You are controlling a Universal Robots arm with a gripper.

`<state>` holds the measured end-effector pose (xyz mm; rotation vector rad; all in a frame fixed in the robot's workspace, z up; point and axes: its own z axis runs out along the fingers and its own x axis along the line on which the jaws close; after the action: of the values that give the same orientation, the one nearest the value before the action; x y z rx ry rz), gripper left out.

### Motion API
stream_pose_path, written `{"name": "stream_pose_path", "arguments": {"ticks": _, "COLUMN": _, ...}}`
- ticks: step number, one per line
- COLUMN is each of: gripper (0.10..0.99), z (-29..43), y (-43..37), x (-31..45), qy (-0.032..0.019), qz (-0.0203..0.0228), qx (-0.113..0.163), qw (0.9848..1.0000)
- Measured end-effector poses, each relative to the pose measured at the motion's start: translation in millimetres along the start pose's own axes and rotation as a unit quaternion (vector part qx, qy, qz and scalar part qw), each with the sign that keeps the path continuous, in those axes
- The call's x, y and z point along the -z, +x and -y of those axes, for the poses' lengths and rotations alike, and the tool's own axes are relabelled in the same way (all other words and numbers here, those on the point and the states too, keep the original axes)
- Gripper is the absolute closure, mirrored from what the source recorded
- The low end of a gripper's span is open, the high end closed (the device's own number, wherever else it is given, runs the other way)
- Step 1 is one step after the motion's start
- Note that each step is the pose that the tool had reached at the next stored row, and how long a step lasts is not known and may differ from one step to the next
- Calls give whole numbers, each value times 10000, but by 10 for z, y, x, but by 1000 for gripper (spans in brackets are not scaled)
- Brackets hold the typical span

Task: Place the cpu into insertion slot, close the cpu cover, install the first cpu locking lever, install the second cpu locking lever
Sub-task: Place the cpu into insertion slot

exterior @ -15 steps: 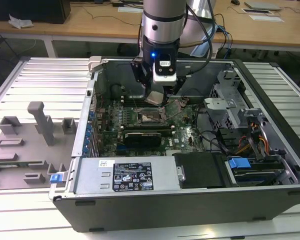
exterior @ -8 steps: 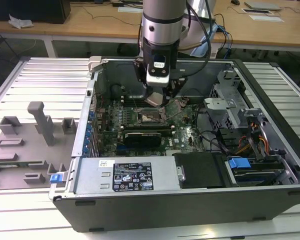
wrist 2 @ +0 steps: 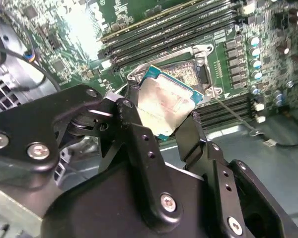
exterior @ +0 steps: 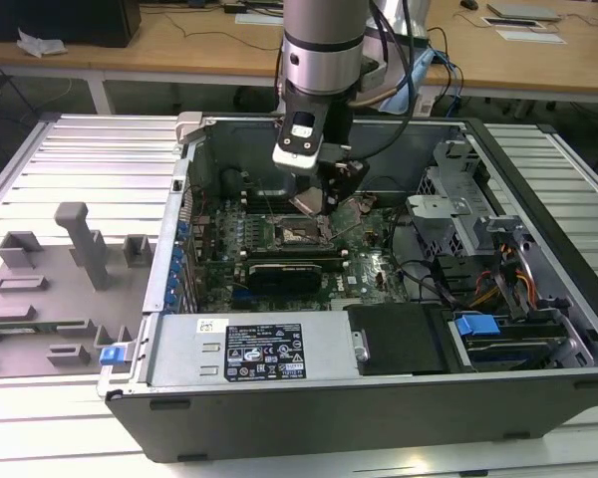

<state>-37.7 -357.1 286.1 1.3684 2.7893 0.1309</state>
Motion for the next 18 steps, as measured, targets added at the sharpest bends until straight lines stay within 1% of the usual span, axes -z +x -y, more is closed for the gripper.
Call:
{"name": "stream_pose_path", "arguments": {"ticks": 1, "gripper": 549, "z": 0, "y": 0, "x": -6, "qy": -1, "qz": 13, "qx": -144, "qw": 9999}}
{"name": "stream_pose_path", "arguments": {"ticks": 2, "gripper": 549, "z": 1, "y": 0, "x": -14, "qy": -3, "qz": 30, "qx": -332, "qw": 9994}}
{"name": "stream_pose_path", "arguments": {"ticks": 4, "gripper": 549, "z": 3, "y": 0, "x": -28, "qy": -6, "qz": 57, "qx": -636, "qw": 9980}}
{"name": "stream_pose_path", "arguments": {"ticks": 6, "gripper": 549, "z": 3, "y": 0, "x": -38, "qy": -7, "qz": 73, "qx": -817, "qw": 9966}}
{"name": "stream_pose_path", "arguments": {"ticks": 7, "gripper": 549, "z": 4, "y": 0, "x": -47, "qy": -8, "qz": 89, "qx": -986, "qw": 9951}}
{"name": "stream_pose_path", "arguments": {"ticks": 8, "gripper": 549, "z": 5, "y": 0, "x": -57, "qy": -10, "qz": 106, "qx": -1177, "qw": 9930}}
{"name": "stream_pose_path", "arguments": {"ticks": 9, "gripper": 549, "z": 6, "y": 0, "x": -71, "qy": -12, "qz": 127, "qx": -1409, "qw": 9899}}
{"name": "stream_pose_path", "arguments": {"ticks": 11, "gripper": 549, "z": 8, "y": -1, "x": -83, "qy": -13, "qz": 143, "qx": -1590, "qw": 9872}}
{"name": "stream_pose_path", "arguments": {"ticks": 12, "gripper": 549, "z": 9, "y": -1, "x": -99, "qy": -15, "qz": 161, "qx": -1792, "qw": 9837}}
{"name": "stream_pose_path", "arguments": {"ticks": 14, "gripper": 549, "z": 10, "y": -1, "x": -115, "qy": -16, "qz": 177, "qx": -1968, "qw": 9803}}
{"name": "stream_pose_path", "arguments": {"ticks": 15, "gripper": 549, "z": 11, "y": -1, "x": -126, "qy": -17, "qz": 188, "qx": -2095, "qw": 9776}}
{"name": "stream_pose_path", "arguments": {"ticks": 16, "gripper": 549, "z": 12, "y": -1, "x": -134, "qy": -18, "qz": 196, "qx": -2180, "qw": 9758}}
{"name": "stream_pose_path", "arguments": {"ticks": 18, "gripper": 549, "z": 14, "y": -1, "x": -151, "qy": -20, "qz": 213, "qx": -2372, "qw": 9712}}
